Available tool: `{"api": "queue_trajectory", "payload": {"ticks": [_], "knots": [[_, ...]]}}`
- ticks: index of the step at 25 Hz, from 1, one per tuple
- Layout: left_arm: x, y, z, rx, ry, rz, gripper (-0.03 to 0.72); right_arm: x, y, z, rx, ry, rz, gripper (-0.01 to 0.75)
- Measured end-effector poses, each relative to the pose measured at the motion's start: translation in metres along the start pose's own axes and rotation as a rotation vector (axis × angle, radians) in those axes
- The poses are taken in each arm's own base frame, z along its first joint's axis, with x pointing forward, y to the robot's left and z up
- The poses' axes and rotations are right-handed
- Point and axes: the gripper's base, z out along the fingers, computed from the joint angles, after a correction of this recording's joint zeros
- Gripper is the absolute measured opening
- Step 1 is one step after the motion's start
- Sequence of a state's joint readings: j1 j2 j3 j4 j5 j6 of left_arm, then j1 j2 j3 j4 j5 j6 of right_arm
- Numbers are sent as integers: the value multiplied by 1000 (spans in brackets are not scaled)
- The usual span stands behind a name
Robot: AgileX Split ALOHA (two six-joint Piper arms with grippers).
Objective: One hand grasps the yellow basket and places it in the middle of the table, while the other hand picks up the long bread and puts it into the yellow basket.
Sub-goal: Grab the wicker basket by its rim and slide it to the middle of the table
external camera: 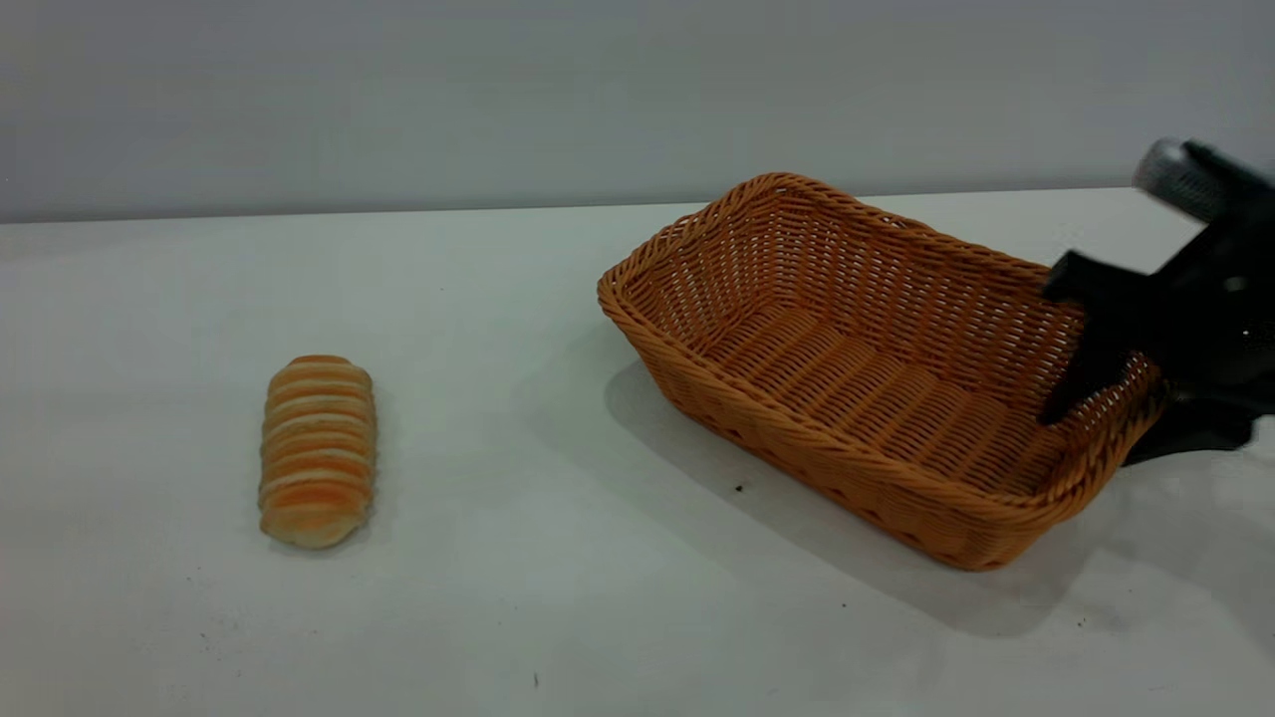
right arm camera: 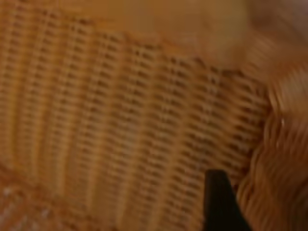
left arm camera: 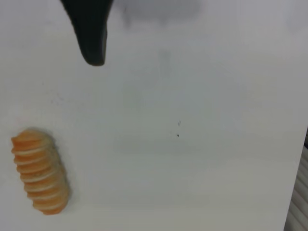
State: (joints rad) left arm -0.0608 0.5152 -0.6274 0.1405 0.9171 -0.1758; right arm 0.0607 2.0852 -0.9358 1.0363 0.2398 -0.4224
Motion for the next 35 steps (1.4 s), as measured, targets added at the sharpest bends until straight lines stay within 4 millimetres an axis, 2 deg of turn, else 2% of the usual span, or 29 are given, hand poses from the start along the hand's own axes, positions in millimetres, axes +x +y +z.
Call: {"api": "queue_trajectory", "payload": {"ticks": [3, 4, 5, 6, 11, 18, 23, 26, 28, 31, 35], "knots": [[1, 0, 0, -1, 7, 0, 513, -5, 2, 15, -8, 29, 20, 254], [1, 0, 0, -1, 7, 0, 513, -7, 3, 16, -13, 26, 26, 210], [1, 0, 0, -1, 7, 0, 513, -9, 5, 16, -21, 21, 45, 133], [1, 0, 0, -2, 9, 0, 513, -9, 6, 15, -25, 23, 37, 104], [0, 0, 0, -2, 6, 0, 513, -7, 17, 15, -57, 70, -71, 106], [0, 0, 0, -2, 3, 1, 513, 7, 78, 26, -148, 157, -262, 106], [0, 0, 0, -2, 4, 1, 513, 21, 104, 44, -174, 212, -332, 106], [0, 0, 0, -2, 4, 1, 513, 24, 106, 48, -173, 235, -351, 151], [0, 0, 0, -2, 4, 1, 513, 23, 105, 47, -171, 239, -357, 238], [0, 0, 0, -2, 4, 1, 513, 15, 100, 43, -179, 250, -332, 410], [0, 0, 0, -2, 4, 1, 513, -8, 88, 19, -207, 243, -292, 551]]}}
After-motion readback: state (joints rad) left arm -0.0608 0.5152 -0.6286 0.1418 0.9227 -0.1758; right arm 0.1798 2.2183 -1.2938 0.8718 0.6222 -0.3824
